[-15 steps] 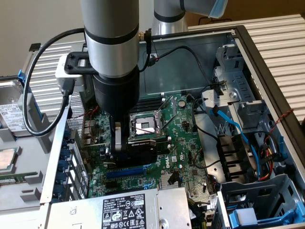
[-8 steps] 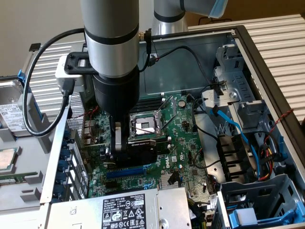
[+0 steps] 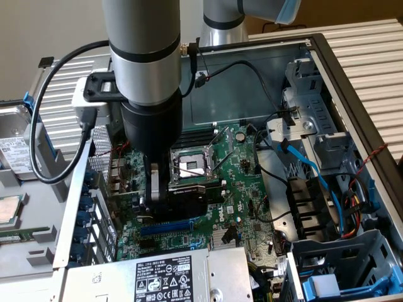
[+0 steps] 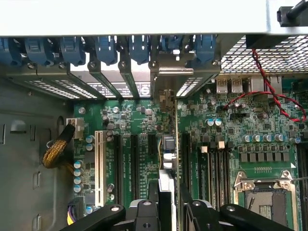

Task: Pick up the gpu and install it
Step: 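Insert the gpu into the slot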

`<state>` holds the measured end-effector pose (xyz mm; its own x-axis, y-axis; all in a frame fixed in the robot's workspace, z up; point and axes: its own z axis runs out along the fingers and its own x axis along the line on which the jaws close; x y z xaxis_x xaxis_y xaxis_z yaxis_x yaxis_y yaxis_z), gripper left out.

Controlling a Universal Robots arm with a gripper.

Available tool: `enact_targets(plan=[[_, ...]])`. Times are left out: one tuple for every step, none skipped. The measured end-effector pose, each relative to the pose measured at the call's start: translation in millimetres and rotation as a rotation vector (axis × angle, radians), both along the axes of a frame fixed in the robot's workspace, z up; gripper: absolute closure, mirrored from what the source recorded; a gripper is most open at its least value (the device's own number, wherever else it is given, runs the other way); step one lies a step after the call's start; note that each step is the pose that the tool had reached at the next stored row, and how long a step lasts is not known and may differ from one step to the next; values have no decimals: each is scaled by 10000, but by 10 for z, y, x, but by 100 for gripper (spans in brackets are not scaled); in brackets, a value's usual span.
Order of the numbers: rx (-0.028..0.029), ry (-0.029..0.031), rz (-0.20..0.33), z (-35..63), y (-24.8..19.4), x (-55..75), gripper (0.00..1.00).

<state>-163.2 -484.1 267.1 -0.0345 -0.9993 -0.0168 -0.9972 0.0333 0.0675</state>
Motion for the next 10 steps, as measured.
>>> enact_targets(plan=[[0, -3, 0, -1, 1, -4, 73], [0, -4, 0, 0, 1, -4, 73], [-1, -4, 0, 0, 0, -4, 73], [-2, -4, 0, 0, 0, -4, 73], [-1, -4, 1, 0, 0, -4, 73], [0, -4, 1, -1, 0, -4, 73], [-1, 4, 0, -1, 0, -5, 73], [0, 27, 0, -2, 0, -4, 73], [2, 72, 0, -3, 0, -4, 73], [4, 133, -1, -4, 0, -4, 73]])
